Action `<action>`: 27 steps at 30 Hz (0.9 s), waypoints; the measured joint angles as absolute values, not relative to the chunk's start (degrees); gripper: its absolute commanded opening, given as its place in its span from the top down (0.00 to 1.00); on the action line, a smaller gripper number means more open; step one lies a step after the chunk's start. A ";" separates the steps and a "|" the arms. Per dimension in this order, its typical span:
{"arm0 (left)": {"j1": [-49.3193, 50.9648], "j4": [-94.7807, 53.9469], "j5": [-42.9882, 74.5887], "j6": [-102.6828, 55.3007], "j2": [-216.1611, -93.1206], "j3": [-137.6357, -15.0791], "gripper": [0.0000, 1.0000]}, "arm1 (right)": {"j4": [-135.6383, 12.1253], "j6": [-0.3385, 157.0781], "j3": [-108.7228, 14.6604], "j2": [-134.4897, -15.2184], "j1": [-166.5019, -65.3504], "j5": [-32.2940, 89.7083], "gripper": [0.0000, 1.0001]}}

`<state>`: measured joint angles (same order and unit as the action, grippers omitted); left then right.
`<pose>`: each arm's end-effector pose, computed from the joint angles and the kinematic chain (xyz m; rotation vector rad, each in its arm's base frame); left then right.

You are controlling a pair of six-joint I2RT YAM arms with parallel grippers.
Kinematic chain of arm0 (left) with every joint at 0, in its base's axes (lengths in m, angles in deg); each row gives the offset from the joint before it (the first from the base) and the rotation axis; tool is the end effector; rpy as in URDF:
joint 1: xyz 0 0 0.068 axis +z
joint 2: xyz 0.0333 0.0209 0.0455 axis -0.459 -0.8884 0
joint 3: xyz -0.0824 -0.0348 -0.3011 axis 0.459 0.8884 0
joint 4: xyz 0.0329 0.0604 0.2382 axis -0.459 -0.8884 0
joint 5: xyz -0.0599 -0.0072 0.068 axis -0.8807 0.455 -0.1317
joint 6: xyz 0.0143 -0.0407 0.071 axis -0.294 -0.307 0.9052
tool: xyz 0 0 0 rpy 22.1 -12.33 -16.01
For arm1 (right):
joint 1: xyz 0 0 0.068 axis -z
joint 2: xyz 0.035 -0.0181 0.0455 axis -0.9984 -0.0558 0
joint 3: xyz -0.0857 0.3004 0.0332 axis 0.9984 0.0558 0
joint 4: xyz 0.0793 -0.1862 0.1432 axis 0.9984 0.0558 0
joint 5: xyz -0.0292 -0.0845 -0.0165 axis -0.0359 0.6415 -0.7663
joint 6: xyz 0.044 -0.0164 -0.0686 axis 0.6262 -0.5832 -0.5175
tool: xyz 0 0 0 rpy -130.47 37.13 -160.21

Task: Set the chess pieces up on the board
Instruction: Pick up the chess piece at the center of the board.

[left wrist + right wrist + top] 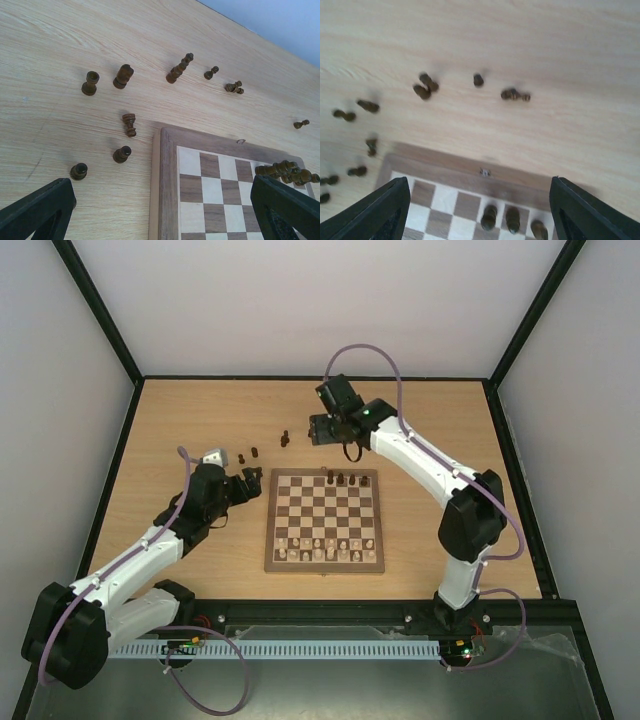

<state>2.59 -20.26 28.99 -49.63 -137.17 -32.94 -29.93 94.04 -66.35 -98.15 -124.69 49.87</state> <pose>0.2008 -0.0857 0.2470 -0.2875 2.0709 -0.5861 0.3585 0.2575 0.3354 -0.1867 2.2846 0.2797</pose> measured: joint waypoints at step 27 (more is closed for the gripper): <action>2.59 -20.28 29.03 -49.63 -137.17 -32.35 0.01 | -26.71 91.30 -98.33 -130.63 -116.75 39.31 0.47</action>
<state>2.59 -20.28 29.03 -49.63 -137.17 -32.35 -26.71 91.30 -98.33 -130.63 -116.75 39.31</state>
